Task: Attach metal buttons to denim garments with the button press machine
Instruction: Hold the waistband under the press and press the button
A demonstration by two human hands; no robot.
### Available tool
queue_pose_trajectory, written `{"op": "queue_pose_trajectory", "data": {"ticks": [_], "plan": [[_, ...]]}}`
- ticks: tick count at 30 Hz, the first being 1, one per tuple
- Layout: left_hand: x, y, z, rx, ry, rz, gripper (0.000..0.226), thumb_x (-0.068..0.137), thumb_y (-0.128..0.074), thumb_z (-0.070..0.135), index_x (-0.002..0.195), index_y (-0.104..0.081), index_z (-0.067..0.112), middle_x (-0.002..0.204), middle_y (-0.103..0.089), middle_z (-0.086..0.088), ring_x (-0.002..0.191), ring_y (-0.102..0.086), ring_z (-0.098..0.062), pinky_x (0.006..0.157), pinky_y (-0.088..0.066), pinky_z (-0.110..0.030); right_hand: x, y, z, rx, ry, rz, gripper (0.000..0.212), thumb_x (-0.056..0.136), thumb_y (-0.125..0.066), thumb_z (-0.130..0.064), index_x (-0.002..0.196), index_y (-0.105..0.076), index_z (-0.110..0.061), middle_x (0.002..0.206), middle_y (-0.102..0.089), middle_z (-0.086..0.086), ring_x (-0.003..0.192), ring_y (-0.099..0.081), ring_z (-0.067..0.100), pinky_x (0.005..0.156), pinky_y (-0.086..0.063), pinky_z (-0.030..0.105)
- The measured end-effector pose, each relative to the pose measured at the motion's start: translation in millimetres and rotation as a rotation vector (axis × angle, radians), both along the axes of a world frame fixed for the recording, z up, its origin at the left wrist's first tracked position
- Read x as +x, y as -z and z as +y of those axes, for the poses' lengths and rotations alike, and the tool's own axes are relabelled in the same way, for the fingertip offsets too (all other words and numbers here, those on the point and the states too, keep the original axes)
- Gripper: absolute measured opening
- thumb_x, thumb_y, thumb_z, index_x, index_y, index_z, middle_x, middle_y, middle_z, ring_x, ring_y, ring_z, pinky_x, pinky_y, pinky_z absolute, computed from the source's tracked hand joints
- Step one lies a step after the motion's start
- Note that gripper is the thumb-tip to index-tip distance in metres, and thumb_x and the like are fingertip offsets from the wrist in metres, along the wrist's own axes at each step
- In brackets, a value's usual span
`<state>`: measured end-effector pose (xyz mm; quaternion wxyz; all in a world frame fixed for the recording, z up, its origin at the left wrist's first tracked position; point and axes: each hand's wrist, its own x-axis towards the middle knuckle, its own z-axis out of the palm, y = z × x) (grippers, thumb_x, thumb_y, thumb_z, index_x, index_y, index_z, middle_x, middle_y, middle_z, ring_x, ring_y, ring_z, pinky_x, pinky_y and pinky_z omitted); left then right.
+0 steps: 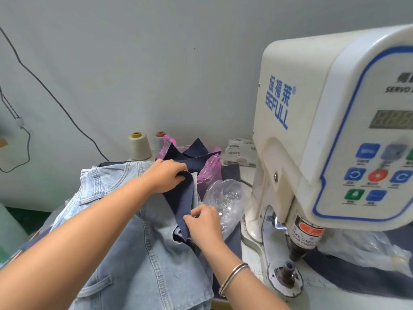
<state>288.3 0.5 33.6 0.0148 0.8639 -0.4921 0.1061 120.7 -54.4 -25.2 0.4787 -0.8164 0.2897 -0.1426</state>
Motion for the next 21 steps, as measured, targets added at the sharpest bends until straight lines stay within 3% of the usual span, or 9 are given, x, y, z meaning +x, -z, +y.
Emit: {"op": "queue_pose_trajectory", "data": {"ticks": [2, 4, 6, 8, 11, 15, 18, 21], "plan": [[-3, -2, -2, -0.009, -0.018, -0.007, 0.02, 0.093, -0.053, 0.025, 0.112, -0.059, 0.021, 0.114, -0.064, 0.003, 0.109, -0.054, -0.023, 0.084, -0.036, -0.036, 2, -3, -2, 0.143, 0.032, -0.019, 0.011, 0.083, -0.059, -0.01, 0.078, -0.054, -0.019, 0.092, -0.059, 0.002, 0.086, -0.057, 0.019, 0.073, -0.042, 0.024], [-6, -7, -4, 0.03, 0.04, -0.037, 0.038, 0.089, -0.056, 0.018, 0.126, -0.052, 0.025, 0.127, -0.055, 0.004, 0.118, -0.049, -0.022, 0.09, -0.037, -0.037, 3, -5, -1, 0.293, 0.045, -0.086, 0.017, 0.083, -0.062, -0.008, 0.087, -0.051, -0.021, 0.093, -0.061, -0.004, 0.091, -0.059, 0.015, 0.076, -0.043, 0.022], [-13, -13, -5, 0.096, 0.207, -0.058, 0.057, 0.085, -0.055, 0.007, 0.136, -0.045, 0.031, 0.143, -0.041, 0.004, 0.128, -0.04, -0.02, 0.097, -0.033, -0.036, 1, -8, 2, 0.359, 0.025, -0.151, 0.023, 0.082, -0.061, -0.008, 0.086, -0.047, -0.025, 0.087, -0.058, -0.008, 0.086, -0.058, 0.012, 0.074, -0.045, 0.02], [-21, -19, -4, 0.205, 0.419, -0.179, 0.058, 0.082, -0.053, 0.003, 0.129, -0.051, 0.038, 0.15, -0.031, 0.003, 0.134, -0.03, -0.021, 0.103, -0.027, -0.036, -1, -13, 4, 0.381, -0.016, -0.193, 0.026, 0.082, -0.06, -0.008, 0.085, -0.045, -0.028, 0.084, -0.056, -0.008, 0.079, -0.056, 0.008, 0.068, -0.045, 0.015], [-33, -29, -2, 0.355, 0.581, -0.375, 0.041, 0.076, -0.055, 0.014, 0.111, -0.062, 0.036, 0.142, -0.04, 0.007, 0.136, -0.028, -0.02, 0.108, -0.022, -0.036, -13, -22, 9, 0.411, -0.083, -0.293, 0.027, 0.082, -0.056, -0.004, 0.087, -0.044, -0.027, 0.077, -0.046, -0.005, 0.063, -0.043, 0.005, 0.057, -0.037, 0.013], [-37, -67, 15, 0.309, 0.52, -0.339, 0.026, 0.074, -0.055, 0.028, 0.099, -0.063, 0.028, 0.116, -0.055, 0.011, 0.122, -0.04, -0.017, 0.101, -0.028, -0.034, -42, -37, 16, 0.564, -0.138, -0.49, 0.028, 0.083, -0.048, 0.005, 0.094, -0.046, -0.021, 0.075, -0.046, 0.0, 0.055, -0.038, 0.004, 0.051, -0.033, 0.014], [-44, -92, 24, 0.327, 0.455, -0.288, 0.029, 0.074, -0.056, 0.035, 0.102, -0.06, 0.027, 0.115, -0.049, 0.008, 0.114, -0.037, -0.018, 0.098, -0.029, -0.035, -64, -46, 17, 0.646, -0.161, -0.536, 0.034, 0.085, -0.045, 0.009, 0.099, -0.048, -0.021, 0.076, -0.058, -0.001, 0.058, -0.048, 0.008, 0.053, -0.039, 0.016], [-54, -112, 26, 0.346, 0.435, -0.254, 0.025, 0.079, -0.06, 0.038, 0.102, -0.062, 0.028, 0.115, -0.046, 0.008, 0.115, -0.034, -0.017, 0.098, -0.028, -0.033, -83, -48, 11, 0.747, -0.144, -0.586, 0.04, 0.086, -0.042, 0.015, 0.108, -0.051, -0.018, 0.085, -0.06, 0.011, 0.073, -0.053, 0.019, 0.063, -0.045, 0.026]]}}
